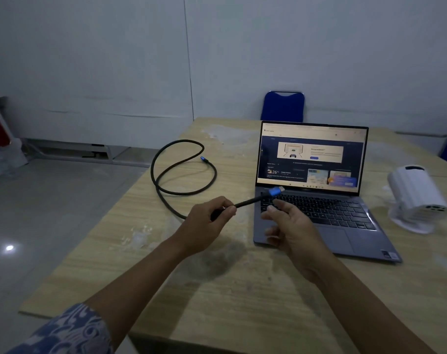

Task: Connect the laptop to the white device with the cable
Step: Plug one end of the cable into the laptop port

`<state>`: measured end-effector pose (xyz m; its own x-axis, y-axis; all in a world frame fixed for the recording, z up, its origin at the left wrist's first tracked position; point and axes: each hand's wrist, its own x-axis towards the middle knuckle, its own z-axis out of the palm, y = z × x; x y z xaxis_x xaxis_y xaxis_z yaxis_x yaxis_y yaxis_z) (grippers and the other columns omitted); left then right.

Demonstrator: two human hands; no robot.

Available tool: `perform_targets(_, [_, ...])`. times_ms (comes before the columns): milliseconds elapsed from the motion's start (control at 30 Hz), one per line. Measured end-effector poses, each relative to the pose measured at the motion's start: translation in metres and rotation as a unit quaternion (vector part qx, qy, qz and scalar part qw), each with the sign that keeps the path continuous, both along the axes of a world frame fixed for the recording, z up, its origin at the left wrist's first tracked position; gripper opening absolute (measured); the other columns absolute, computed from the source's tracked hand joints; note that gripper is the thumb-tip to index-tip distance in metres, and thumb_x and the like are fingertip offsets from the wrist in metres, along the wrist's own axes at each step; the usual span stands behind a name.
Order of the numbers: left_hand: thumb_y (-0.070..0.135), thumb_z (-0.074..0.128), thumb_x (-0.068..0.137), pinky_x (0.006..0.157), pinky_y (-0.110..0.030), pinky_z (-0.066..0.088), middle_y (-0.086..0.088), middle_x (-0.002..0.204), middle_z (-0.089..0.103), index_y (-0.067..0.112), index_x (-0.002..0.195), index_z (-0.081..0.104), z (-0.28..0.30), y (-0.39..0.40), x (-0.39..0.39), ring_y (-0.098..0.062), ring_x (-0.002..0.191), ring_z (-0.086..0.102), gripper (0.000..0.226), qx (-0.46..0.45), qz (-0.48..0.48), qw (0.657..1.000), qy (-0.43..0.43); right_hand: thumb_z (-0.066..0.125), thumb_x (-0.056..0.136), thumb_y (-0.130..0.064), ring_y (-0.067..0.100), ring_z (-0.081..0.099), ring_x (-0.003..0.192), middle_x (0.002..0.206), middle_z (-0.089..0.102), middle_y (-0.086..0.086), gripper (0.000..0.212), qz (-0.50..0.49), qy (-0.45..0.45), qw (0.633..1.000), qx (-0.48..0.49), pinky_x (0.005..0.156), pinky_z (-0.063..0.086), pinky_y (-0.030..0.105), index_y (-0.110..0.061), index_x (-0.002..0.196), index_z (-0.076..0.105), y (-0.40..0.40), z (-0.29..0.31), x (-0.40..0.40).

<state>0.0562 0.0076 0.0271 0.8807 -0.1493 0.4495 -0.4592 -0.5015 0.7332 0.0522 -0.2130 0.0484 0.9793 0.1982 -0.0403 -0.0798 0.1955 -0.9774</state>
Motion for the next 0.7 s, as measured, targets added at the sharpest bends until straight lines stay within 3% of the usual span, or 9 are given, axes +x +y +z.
perform_targets(100, [0.032,0.061,0.095,0.069,-0.021,0.051,0.01,0.079,0.068,0.023,0.097,0.07,-0.002,-0.005,-0.003,-0.007,0.076,0.065,0.013,0.022,-0.008,1.0,-0.013,0.066,0.093,-0.028,0.013,0.059,0.065,0.092,0.071,0.002,0.02,-0.01,0.024,0.999,0.023,0.057,0.053,0.03,-0.019,0.111,0.065,0.004,0.001,-0.002])
perform_targets(167, [0.028,0.067,0.092,0.077,-0.017,0.052,0.012,0.089,0.072,0.021,0.098,0.074,-0.004,-0.006,-0.005,-0.003,0.086,0.067,0.012,0.041,-0.005,0.999,-0.028,0.067,0.093,-0.028,0.012,0.057,0.064,0.083,0.064,-0.001,0.017,-0.018,0.027,0.999,0.02,0.057,0.051,0.03,-0.019,0.107,0.069,0.005,0.002,-0.002])
perform_targets(300, [0.027,0.074,0.086,0.073,-0.023,0.055,0.01,0.085,0.071,0.018,0.093,0.076,-0.008,-0.007,-0.006,-0.003,0.08,0.066,0.012,0.091,0.017,0.992,-0.089,0.071,0.09,-0.03,0.011,0.056,0.06,0.071,0.061,-0.004,0.02,-0.028,0.034,0.999,0.0,0.057,0.05,0.032,-0.016,0.105,0.07,0.005,0.009,-0.002])
perform_targets(467, [0.03,0.073,0.086,0.067,-0.03,0.053,0.008,0.081,0.066,0.018,0.09,0.073,-0.009,-0.007,-0.004,-0.004,0.074,0.06,0.012,0.165,0.029,0.977,-0.133,0.074,0.086,-0.037,0.009,0.061,0.058,0.062,0.065,-0.009,0.022,-0.023,-0.02,0.999,-0.035,0.057,0.055,0.027,-0.018,0.098,0.073,0.006,0.013,-0.007])
perform_targets(700, [0.032,0.066,0.09,0.062,-0.034,0.049,0.005,0.088,0.065,0.019,0.092,0.069,-0.006,0.003,0.008,-0.014,0.078,0.057,0.014,0.286,0.075,0.939,-0.174,0.067,0.093,-0.022,0.014,0.07,0.071,0.082,0.075,0.0,0.008,-0.038,-0.049,0.991,-0.117,0.062,0.054,0.029,-0.023,0.1,0.073,-0.001,0.005,-0.01])
